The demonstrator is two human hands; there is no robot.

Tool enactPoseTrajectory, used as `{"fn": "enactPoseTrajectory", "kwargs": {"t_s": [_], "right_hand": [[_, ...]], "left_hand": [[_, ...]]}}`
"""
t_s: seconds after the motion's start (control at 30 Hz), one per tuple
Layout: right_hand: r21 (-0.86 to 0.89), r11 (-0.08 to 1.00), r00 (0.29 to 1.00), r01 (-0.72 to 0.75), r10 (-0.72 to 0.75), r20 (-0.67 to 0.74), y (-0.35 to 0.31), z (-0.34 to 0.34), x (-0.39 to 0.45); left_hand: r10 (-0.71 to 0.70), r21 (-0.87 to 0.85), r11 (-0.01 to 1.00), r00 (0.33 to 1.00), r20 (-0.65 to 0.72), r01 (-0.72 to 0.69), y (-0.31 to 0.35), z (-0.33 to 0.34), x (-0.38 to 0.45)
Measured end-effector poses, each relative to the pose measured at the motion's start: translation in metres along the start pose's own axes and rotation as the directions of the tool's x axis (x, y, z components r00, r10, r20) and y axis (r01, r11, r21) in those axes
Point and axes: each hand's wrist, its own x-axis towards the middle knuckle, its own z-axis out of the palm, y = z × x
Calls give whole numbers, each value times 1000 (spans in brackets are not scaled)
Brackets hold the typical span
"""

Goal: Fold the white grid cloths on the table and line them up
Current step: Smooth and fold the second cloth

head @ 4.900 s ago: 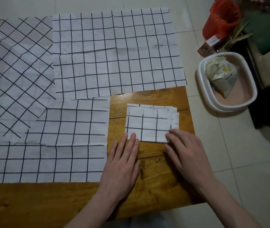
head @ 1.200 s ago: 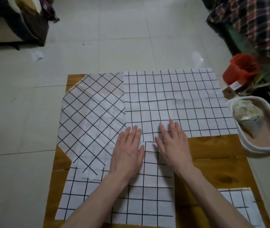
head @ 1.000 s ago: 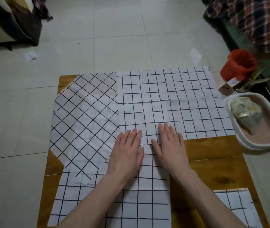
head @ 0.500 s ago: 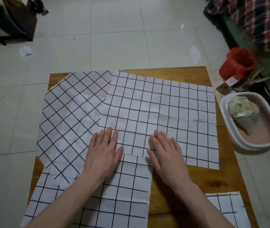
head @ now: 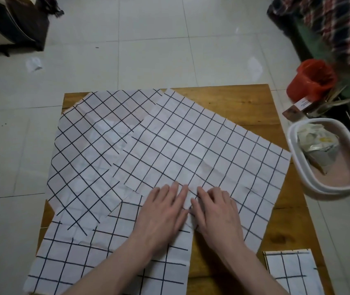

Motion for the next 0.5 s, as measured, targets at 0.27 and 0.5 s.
{"fn": "enactPoseTrajectory", "kwargs": {"t_s": [0.27,0.5], "right_hand": [[35,995,995,89,-87,-47,38,7,20],[-29,991,991,128,-129,-43,37,10,8]], "left_hand": [[7,27,1000,1000,14,-7,-11,15,-15],[-121,54,991,993,8,120,-24,9,-15]]}}
